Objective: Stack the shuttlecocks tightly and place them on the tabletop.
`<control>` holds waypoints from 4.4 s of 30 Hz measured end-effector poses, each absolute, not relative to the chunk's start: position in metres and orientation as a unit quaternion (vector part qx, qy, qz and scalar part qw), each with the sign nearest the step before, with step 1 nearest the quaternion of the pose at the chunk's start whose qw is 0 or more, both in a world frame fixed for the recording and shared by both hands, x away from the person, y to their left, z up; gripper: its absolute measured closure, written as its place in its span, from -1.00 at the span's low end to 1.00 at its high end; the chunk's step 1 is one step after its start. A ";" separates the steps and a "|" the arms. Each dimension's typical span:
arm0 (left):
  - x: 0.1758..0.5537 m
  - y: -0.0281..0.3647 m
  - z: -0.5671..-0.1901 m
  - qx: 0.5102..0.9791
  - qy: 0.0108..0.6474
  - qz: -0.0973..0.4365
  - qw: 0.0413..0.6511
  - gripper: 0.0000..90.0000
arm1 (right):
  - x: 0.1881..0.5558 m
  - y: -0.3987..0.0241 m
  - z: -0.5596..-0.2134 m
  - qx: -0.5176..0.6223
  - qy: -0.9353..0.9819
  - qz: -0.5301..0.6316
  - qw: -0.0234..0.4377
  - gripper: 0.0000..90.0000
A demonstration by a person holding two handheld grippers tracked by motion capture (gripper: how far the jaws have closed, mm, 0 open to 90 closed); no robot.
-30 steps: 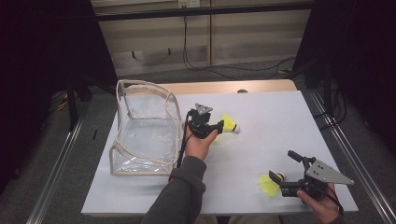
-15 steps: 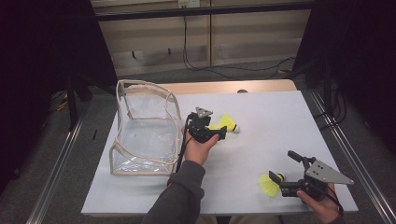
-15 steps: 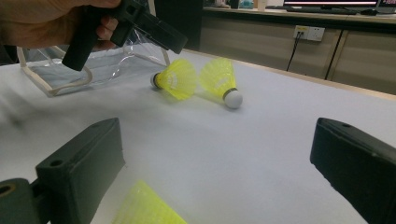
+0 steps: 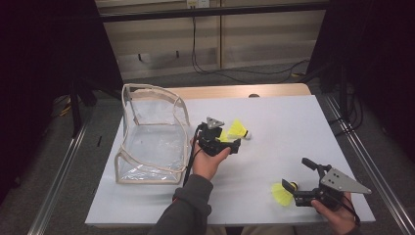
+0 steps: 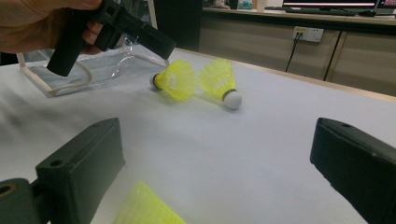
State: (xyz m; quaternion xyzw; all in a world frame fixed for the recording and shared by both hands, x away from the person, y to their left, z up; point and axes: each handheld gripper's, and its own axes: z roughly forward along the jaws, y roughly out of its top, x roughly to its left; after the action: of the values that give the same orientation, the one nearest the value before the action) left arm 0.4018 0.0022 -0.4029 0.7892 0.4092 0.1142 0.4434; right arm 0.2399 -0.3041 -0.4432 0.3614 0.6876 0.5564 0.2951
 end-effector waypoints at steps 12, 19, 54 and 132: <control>0.391 0.007 -0.409 0.793 0.402 0.102 0.447 -0.82 | 0.240 -0.304 -0.443 0.363 0.688 0.554 0.296 -0.96; 0.384 0.009 -0.412 0.796 0.394 0.091 0.450 -0.86 | 0.241 -0.304 -0.443 0.363 0.689 0.554 0.293 -0.96; 0.362 0.021 -0.429 0.812 0.362 0.072 0.453 -0.89 | 0.244 -0.305 -0.442 0.369 0.690 0.553 0.286 -0.97; 0.318 0.057 -0.439 0.834 0.303 0.002 0.460 -0.89 | 0.243 -0.305 -0.442 0.372 0.691 0.553 0.280 -0.97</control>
State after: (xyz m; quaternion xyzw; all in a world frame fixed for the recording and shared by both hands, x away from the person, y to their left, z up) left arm 0.3185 0.0573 -0.4394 0.8344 0.3031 0.0015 0.4603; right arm 0.2434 -0.3046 -0.4417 0.3716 0.6909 0.5531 0.2804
